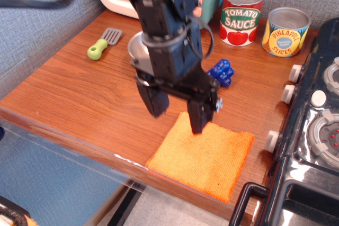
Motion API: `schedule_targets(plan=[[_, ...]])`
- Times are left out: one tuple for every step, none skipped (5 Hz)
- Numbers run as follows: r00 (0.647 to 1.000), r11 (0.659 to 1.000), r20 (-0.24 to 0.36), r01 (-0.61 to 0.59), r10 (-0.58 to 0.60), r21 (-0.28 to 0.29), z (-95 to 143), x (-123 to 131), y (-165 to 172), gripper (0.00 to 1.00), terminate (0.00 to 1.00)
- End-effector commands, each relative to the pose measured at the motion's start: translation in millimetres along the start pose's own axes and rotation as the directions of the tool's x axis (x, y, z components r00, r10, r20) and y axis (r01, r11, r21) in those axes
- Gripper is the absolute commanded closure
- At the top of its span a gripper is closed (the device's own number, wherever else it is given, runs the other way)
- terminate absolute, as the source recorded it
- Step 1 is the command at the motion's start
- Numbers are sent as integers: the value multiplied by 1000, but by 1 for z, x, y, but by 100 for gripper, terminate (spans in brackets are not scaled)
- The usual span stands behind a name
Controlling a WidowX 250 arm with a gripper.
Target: Move the orange rag so that it is touching the knobs of the stove.
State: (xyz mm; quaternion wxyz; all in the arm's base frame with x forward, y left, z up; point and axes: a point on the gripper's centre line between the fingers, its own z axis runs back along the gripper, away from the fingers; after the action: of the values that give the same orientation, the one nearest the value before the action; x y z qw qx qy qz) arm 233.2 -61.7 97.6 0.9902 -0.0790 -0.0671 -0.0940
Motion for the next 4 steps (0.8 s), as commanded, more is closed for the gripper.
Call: schedule_targets(plan=[[993,992,69,-100,95,75,37,-11,29,0,0],[993,987,53,-115,110,112,34,-15,42,0,0],[996,991,22,-92,91,99,27,-17,55,0,0],[996,991,22,-92,91,99,27,-17,55,0,0]])
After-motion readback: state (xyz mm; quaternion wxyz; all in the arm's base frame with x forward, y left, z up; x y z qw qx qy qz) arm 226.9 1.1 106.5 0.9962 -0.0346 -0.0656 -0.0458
